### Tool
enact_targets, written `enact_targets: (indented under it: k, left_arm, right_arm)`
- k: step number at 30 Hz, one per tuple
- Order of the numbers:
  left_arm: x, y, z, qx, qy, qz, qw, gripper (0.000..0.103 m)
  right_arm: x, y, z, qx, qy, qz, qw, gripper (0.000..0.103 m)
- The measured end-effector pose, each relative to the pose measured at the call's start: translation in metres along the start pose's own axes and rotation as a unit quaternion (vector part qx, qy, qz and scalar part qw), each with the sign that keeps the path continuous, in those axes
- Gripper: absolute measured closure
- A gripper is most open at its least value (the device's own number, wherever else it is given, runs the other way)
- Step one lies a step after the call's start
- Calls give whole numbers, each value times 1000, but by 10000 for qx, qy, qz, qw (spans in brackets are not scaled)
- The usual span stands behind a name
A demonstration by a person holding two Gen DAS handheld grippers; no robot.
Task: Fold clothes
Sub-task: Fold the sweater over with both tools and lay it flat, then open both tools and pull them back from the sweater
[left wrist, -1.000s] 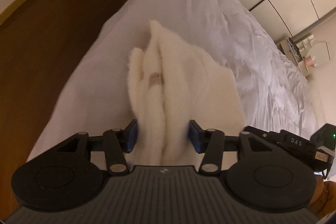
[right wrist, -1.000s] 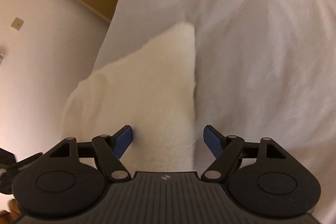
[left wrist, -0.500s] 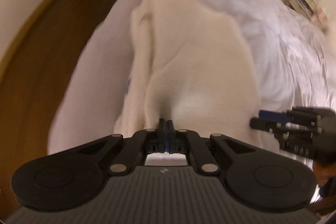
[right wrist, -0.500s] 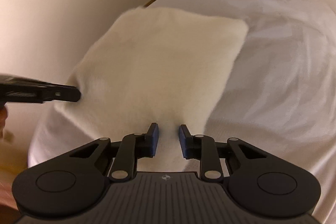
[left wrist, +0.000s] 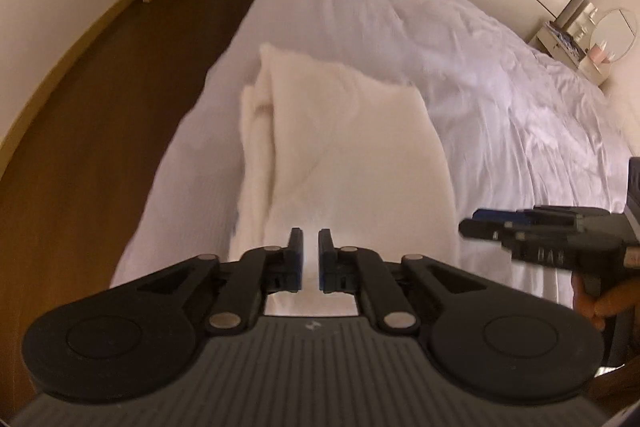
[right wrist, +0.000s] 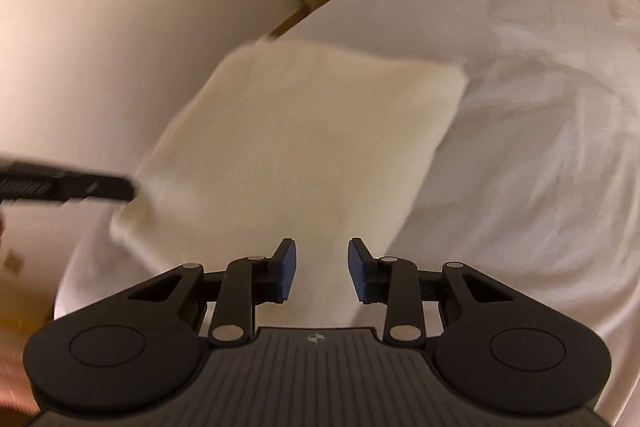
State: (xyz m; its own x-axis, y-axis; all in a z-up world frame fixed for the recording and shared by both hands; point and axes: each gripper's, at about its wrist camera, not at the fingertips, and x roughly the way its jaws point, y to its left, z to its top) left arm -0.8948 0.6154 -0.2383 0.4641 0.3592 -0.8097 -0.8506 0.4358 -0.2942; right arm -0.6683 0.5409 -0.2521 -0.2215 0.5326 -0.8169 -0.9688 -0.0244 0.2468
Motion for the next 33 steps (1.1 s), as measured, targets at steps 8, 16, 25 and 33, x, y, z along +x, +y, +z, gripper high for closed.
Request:
enact_targets:
  k: [8,16,25,33]
  left_arm:
    - [45,24,-18,-218,289,266,9990,99]
    - [31,0,-18,-440,445,515,9967,89]
    - [17,-27,-11,-706,629,973,9908,76]
    - [-41,-76,0,-761,486,1506,9845,58]
  right_arm:
    - [50,-34,24,533,396,-51,9978,67]
    - [15,-32,29,652,321,100,9973,68]
    - [21,-2,-4,261,933,71,9953,63]
    - [-23,-11,14,453,738,62,9962,34]
